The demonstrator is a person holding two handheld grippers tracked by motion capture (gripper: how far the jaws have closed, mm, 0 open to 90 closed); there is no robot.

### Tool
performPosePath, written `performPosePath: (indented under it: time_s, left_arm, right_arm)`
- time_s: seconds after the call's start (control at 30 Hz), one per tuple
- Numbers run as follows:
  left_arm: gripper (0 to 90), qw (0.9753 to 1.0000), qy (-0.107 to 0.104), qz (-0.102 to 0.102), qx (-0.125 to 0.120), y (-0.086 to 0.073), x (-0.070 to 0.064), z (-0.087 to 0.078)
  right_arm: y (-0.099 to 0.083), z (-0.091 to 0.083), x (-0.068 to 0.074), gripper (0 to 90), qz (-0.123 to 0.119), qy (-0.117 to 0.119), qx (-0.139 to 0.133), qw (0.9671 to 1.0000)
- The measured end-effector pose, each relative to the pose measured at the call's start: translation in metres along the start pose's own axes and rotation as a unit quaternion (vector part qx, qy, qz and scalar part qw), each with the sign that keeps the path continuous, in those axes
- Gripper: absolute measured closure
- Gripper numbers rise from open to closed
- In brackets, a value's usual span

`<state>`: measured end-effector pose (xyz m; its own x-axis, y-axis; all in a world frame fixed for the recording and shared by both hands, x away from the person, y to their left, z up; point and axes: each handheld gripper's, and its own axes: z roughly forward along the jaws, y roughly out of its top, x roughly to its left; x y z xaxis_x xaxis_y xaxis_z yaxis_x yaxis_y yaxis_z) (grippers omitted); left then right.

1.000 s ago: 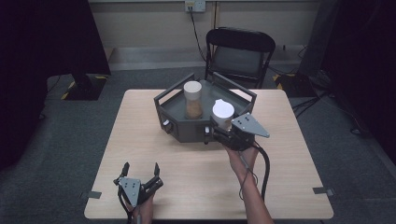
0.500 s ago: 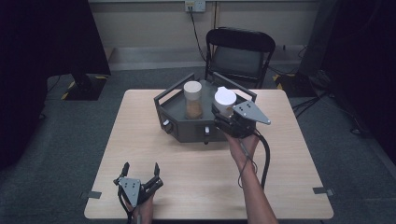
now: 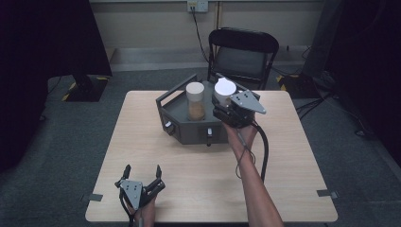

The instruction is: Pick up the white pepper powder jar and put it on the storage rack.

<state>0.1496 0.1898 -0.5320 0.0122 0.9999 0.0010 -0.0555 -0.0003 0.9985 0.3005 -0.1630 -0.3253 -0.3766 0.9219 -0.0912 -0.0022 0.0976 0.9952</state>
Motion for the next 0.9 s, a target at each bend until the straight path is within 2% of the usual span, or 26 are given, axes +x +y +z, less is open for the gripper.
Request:
performPosePath:
  time_s: [0.13, 0.3, 0.4, 0.47, 0.8, 0.9]
  left_arm:
    - [0.1, 1.0, 0.0, 0.0, 0.0, 0.0, 0.0, 0.0]
    - [0.1, 1.0, 0.0, 0.0, 0.0, 0.0, 0.0, 0.0]
    - [0.1, 1.0, 0.0, 0.0, 0.0, 0.0, 0.0, 0.0]
    - [0.1, 1.0, 0.0, 0.0, 0.0, 0.0, 0.0, 0.0]
    - [0.1, 1.0, 0.003, 0.0, 0.0, 0.0, -0.001, 0.0]
    - [0.1, 1.0, 0.004, 0.0, 0.0, 0.0, -0.001, 0.0]
  right_arm:
    - [-0.003, 0.011, 0.002, 30.3, -0.007, -0.001, 0.007, 0.9999]
    - [-0.006, 0.026, 0.0, 30.3, 0.011, 0.002, 0.019, 0.9998]
    - [-0.006, 0.033, 0.002, 30.3, 0.0, -0.002, 0.028, 0.9996]
    - [-0.006, 0.038, 0.002, 30.3, 0.002, -0.002, 0.033, 0.9995]
    - [-0.011, 0.051, 0.002, 30.3, -0.003, -0.003, 0.048, 0.9989]
    - [-0.013, 0.054, 0.001, 30.3, 0.004, -0.004, 0.05, 0.9987]
